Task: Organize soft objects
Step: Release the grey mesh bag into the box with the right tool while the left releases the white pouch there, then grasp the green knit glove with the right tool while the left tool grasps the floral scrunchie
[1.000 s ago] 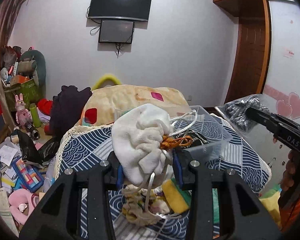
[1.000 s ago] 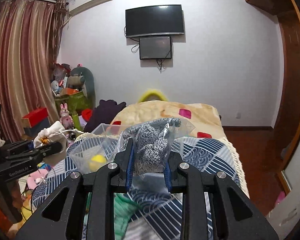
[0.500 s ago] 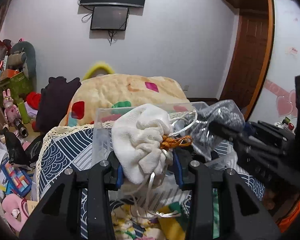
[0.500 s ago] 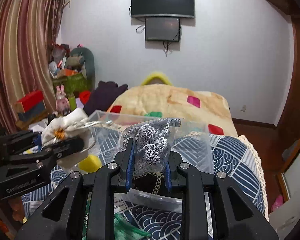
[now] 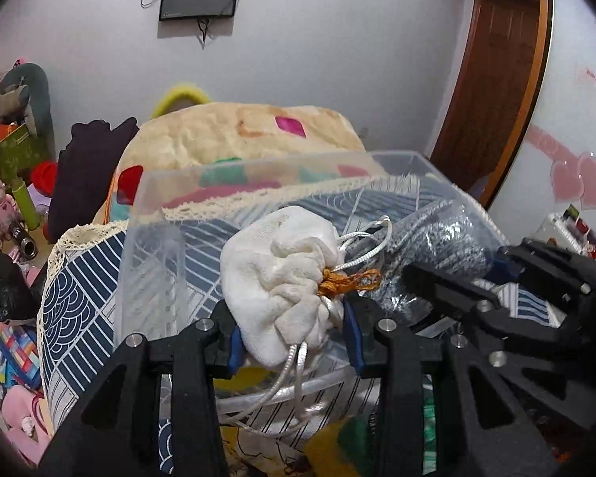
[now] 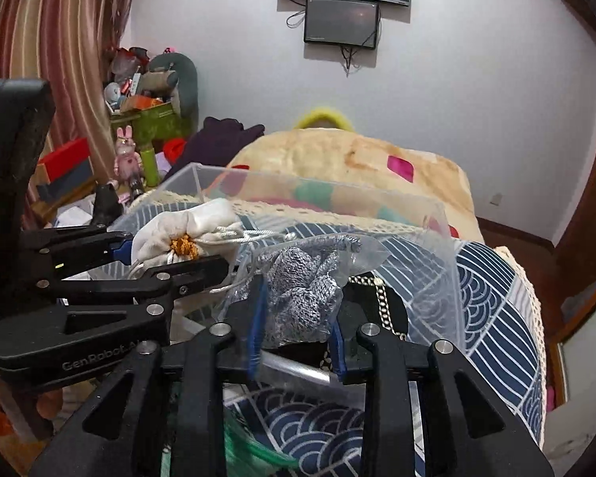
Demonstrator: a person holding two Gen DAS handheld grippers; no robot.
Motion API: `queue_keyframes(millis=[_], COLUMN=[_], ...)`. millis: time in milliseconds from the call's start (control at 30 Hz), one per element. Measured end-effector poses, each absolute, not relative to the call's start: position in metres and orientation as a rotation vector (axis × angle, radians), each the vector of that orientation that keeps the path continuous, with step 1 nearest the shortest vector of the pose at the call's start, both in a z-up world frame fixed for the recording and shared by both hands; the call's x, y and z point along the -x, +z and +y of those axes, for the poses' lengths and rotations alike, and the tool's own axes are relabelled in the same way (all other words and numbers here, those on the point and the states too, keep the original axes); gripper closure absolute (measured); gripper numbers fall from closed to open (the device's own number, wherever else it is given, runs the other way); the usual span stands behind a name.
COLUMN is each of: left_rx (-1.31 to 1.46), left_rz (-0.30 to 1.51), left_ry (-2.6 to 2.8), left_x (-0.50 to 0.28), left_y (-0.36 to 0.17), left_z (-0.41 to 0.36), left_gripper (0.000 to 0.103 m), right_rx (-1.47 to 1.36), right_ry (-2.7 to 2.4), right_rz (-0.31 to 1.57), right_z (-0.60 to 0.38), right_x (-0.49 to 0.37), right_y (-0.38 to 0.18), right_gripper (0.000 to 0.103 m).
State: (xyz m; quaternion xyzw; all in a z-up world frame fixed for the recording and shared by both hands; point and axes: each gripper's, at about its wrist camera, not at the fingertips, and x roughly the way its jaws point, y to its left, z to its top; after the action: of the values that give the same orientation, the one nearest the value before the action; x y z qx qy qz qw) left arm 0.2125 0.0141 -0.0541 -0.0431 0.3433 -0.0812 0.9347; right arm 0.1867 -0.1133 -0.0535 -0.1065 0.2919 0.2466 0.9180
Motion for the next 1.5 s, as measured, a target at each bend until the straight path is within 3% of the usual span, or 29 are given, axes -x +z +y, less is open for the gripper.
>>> queue_keyframes(millis=[100, 167, 233, 467, 667, 800, 1067, 1500], left_rx=[0.095, 0.092, 0.091, 0.060, 0.040, 0.056, 0.086, 0.079], left_rz=[0.698, 0.696, 0.693, 0.651, 0.510, 0.486, 0.513, 0.650], left_ry=[-0.177, -0.174, -0.176, -0.149, -0.088, -0.082, -0.055, -0.086], left_x=[-0.210, -0.207, -0.204, -0.175, -0.133, -0.111, -0.086, -0.071], left_y=[-0.055, -0.054, -0.052, -0.039, -0.014, -0.009, -0.025, -0.084], left_z=[0.016, 0.018, 0.019, 0.019, 0.021, 0.026, 0.040, 0.034], left_gripper=[0.052, 0.047, 0.045, 0.043, 0.031, 0.030, 0.030, 0.030], right_rx=[0.226, 0.231, 0.233, 0.211, 0.184, 0.167, 0.145, 0.108], right_ry=[0.509, 0.503, 0.501, 0.499, 0.503, 0.518, 0.558, 0.613], right_rz=[0.611, 0.606, 0.593, 0.546, 0.507, 0.500, 0.543, 0.712], right_z=[-0.117, -0.120, -0.125, -0.140, -0.153, -0.158, -0.155, -0.140], right_x=[-0.186, -0.183, -0.180, -0.164, -0.143, -0.131, -0.112, -0.111], right_y=[-0.053, -0.051, -0.050, -0.035, -0.027, -0.027, -0.048, -0.103], right_gripper=[0.071, 0.053, 0.045, 0.045, 0.045, 0.045, 0.036, 0.037])
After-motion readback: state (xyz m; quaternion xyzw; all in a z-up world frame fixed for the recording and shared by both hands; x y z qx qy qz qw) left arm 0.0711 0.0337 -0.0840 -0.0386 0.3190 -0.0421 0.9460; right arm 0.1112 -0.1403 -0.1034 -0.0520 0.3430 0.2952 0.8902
